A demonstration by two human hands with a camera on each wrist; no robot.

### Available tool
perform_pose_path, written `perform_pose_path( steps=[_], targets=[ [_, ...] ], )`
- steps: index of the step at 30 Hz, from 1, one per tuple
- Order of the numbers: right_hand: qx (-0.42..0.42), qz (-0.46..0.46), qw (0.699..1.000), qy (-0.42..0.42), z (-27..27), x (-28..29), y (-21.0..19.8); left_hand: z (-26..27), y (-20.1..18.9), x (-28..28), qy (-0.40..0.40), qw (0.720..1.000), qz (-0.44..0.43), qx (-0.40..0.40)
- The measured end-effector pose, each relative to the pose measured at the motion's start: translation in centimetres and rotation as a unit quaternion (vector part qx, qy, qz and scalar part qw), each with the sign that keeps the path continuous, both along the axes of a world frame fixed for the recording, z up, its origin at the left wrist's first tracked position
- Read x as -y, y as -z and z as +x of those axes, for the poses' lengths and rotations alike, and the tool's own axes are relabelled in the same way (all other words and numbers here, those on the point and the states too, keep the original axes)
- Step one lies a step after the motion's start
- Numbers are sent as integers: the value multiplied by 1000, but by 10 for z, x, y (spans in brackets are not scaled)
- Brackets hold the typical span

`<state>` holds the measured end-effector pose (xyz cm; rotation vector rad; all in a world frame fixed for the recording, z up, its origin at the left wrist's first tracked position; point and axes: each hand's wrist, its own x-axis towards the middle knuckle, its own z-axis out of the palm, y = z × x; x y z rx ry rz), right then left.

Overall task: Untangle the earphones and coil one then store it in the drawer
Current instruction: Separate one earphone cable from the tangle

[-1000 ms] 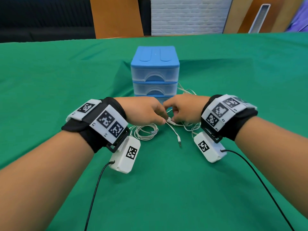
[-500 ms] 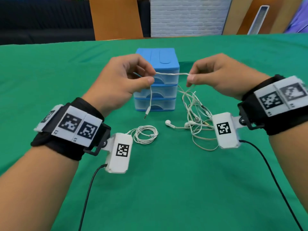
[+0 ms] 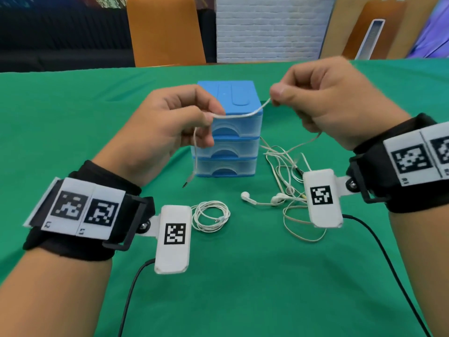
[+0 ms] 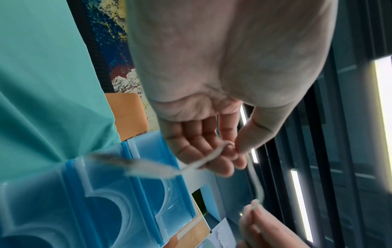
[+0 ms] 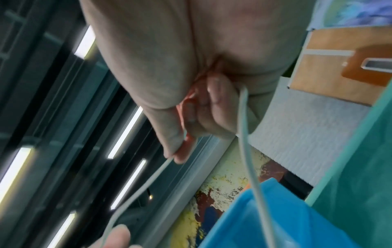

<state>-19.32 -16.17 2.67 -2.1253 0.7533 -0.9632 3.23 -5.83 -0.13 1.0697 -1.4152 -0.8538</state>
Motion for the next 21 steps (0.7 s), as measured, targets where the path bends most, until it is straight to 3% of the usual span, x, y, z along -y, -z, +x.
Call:
perform_pose_path(
  steps=[3,7,16,21],
  targets=[
    [-54,-7,998,-15,3,1,11,1,-1,-1,41,997,50,52],
    [-49,-11,999,-20,2,7,22,1,2,-2,52,989,78,116],
    [16,20,997,-66,-12,13,28,12,2,-1,-71,985,45,149],
    [6,3,999,-53,-16,15,29,13,6,4,-108,981,30,157]
  ],
)
